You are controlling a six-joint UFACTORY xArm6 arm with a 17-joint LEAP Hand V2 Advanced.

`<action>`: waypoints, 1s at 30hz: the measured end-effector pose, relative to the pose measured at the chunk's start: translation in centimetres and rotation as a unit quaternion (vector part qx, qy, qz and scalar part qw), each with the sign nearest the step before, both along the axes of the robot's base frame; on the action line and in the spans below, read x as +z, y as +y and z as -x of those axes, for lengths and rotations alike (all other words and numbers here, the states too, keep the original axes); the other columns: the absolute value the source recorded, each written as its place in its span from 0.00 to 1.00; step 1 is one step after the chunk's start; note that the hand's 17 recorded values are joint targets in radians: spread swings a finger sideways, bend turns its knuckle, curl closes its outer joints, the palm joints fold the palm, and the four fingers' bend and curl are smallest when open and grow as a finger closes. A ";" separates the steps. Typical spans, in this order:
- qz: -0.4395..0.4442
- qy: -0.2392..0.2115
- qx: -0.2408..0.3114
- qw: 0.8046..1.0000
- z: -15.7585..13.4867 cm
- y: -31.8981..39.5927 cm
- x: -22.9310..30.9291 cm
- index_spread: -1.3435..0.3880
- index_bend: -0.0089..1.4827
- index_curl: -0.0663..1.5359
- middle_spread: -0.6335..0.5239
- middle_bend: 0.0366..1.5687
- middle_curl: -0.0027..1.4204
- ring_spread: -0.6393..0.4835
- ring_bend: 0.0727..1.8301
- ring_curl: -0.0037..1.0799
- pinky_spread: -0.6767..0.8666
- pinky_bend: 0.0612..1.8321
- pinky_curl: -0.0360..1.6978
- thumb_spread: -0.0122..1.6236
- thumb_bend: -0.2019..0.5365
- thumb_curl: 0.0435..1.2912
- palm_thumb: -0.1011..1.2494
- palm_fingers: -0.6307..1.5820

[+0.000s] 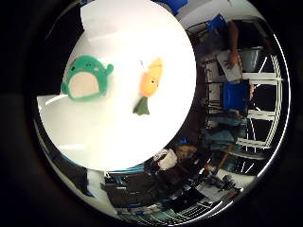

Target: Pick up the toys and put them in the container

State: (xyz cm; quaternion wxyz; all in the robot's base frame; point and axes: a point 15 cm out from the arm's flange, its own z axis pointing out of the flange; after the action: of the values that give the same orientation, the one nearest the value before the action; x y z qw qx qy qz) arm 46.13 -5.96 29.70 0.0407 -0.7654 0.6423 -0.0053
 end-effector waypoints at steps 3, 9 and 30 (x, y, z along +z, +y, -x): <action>-0.008 0.017 0.004 1.000 -0.5 1.0 -2.2 0.55 0.11 0.21 0.58 0.10 0.22 0.75 0.14 0.24 0.72 0.20 0.19 0.71 0.24 0.18 0.41 0.36; -0.007 0.019 0.012 1.000 -2.0 2.5 -5.1 0.55 0.11 0.21 0.58 0.10 0.22 0.75 0.14 0.23 0.72 0.20 0.19 0.70 0.24 0.18 0.40 0.36; -0.009 0.109 0.018 0.994 1.5 3.2 -14.6 0.56 0.11 0.21 0.58 0.11 0.23 0.76 0.13 0.24 0.73 0.21 0.19 0.70 0.25 0.18 0.40 0.36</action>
State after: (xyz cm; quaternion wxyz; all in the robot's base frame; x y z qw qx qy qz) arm 44.68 -2.73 15.08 -0.0227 -0.7722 0.6294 0.0841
